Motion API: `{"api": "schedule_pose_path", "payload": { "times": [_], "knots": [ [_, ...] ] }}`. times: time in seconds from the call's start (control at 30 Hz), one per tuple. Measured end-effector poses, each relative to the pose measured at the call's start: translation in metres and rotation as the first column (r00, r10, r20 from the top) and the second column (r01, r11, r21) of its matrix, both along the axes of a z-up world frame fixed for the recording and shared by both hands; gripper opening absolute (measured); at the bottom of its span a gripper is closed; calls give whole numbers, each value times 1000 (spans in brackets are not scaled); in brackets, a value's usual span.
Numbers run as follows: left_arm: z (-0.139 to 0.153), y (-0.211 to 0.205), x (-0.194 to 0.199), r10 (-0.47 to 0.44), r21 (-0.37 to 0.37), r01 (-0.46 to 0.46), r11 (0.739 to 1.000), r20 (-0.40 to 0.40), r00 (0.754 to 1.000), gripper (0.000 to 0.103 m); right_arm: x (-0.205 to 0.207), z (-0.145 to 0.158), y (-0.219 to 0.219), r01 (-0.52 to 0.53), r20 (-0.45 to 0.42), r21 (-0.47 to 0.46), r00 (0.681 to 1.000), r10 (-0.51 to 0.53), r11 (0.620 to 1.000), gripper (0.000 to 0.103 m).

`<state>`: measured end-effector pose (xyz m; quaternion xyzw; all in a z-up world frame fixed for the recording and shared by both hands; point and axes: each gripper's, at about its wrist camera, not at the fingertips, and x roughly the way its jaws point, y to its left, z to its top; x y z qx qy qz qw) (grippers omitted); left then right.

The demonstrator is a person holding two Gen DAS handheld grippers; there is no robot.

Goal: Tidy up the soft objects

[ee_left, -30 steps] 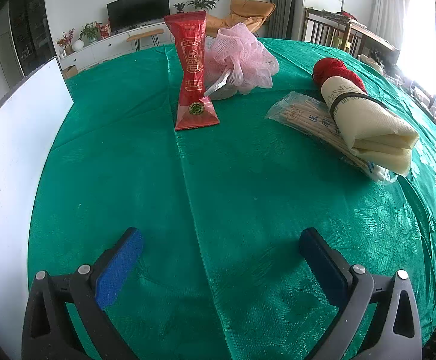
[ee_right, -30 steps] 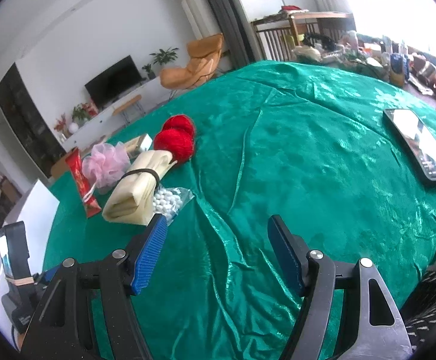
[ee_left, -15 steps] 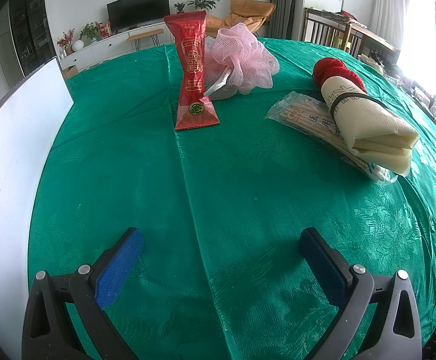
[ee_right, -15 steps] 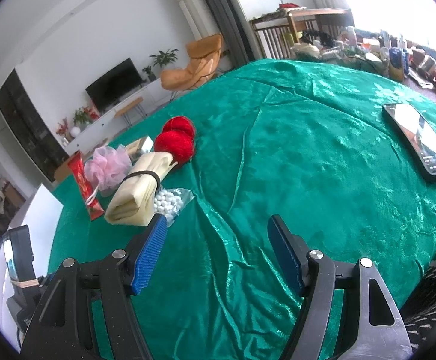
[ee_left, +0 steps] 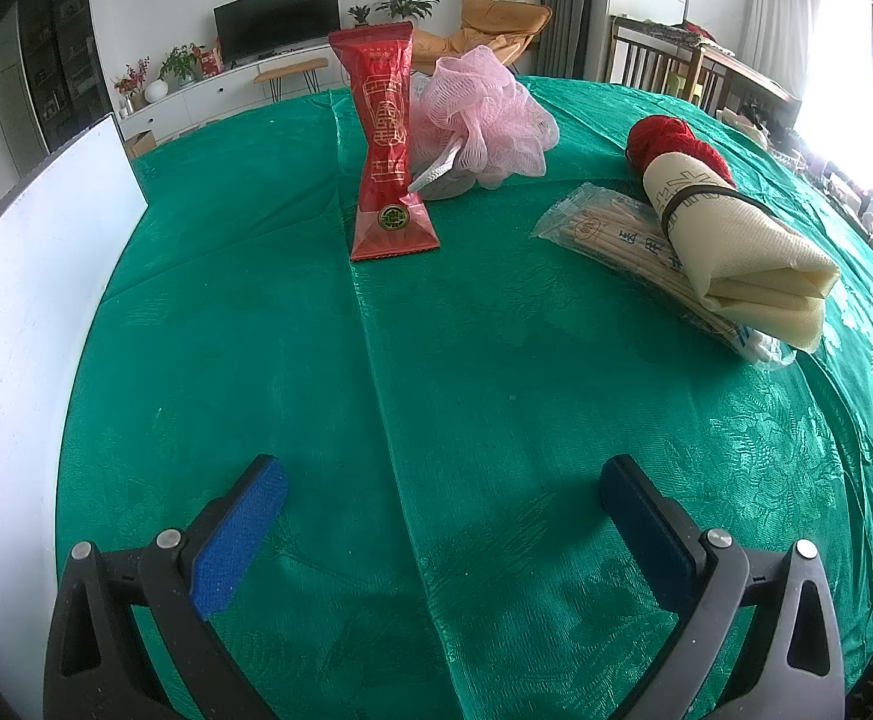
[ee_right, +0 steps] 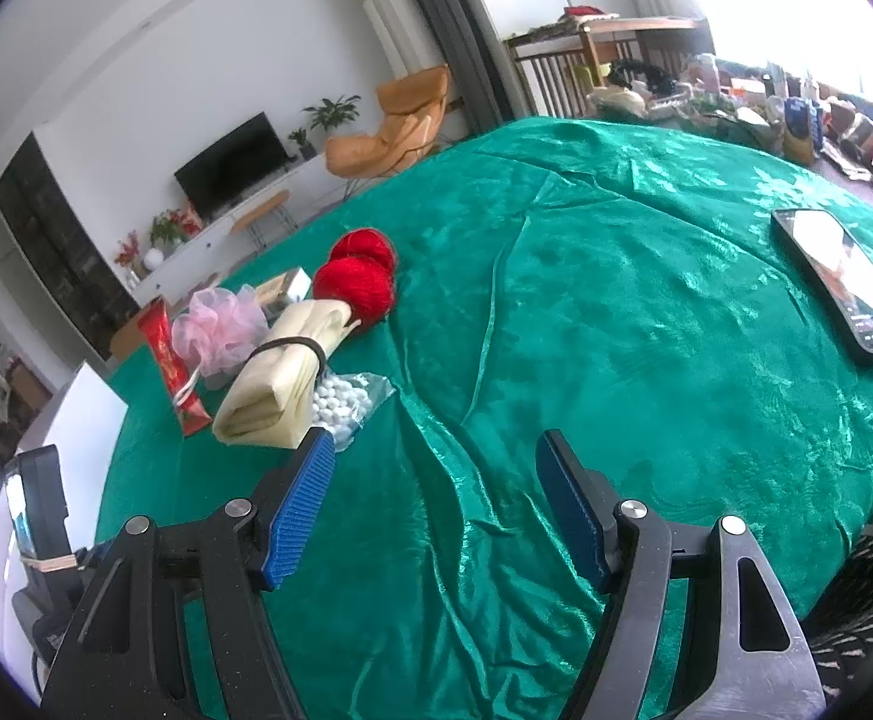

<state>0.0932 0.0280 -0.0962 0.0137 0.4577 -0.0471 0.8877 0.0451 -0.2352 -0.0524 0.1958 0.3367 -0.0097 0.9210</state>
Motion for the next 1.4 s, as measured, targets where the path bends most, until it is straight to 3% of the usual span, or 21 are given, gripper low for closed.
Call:
{"api": "schedule_pose_path", "payload": {
  "times": [0.43, 0.6, 0.7, 0.8, 0.9, 1.0, 1.1, 1.17, 1.23, 1.27, 1.3, 1.4],
  "knots": [
    [1, 5, -6, -5, 0, 5, 1000, -24, 1000, 103, 1, 0, -2, -4, 4, 13, 1000, 4, 1000, 73],
    [0, 17, -26, 2, -5, -2, 1000, -1, 1000, 103, 22, -9, -24, -87, -109, 153, 988, 105, 984, 73],
    [0, 18, -25, -1, -3, 1, 1000, 0, 1000, 103, 48, -13, -40, -126, -218, 181, 962, 164, 975, 74],
    [0, 18, -24, 3, -2, -3, 1000, 0, 1000, 103, 82, -6, -36, -203, -293, 142, 926, 237, 969, 74],
    [0, 18, -24, 3, -2, -3, 1000, 0, 1000, 103, 114, 4, -26, -229, -263, 201, 924, 277, 953, 75],
    [0, 18, -24, 3, -2, -3, 1000, 0, 1000, 103, 157, 5, 4, -260, -288, 268, 897, 335, 927, 75],
    [0, 18, -24, 2, -2, -2, 1000, 0, 1000, 103, 189, -9, 56, -339, -390, 255, 821, 417, 906, 74],
    [0, 18, -24, 2, -2, -2, 1000, 0, 1000, 103, 195, -19, 84, -383, -480, 165, 774, 413, 909, 74],
    [0, 18, -24, 2, -2, -2, 1000, 1, 1000, 103, 185, -10, 98, -436, -464, 22, 793, 395, 900, 61],
    [0, 18, -24, 2, -2, -2, 1000, 1, 1000, 103, 178, -3, 98, -450, -443, -7, 802, 401, 893, 50],
    [0, 18, -24, 2, -2, -2, 1000, 1, 1000, 103, 168, 5, 94, -457, -418, -15, 811, 410, 889, 45],
    [0, 18, -24, 4, -1, -4, 1000, 1, 1000, 103, 143, 24, 61, -434, -348, 38, 839, 419, 900, 44]
  ]
}}
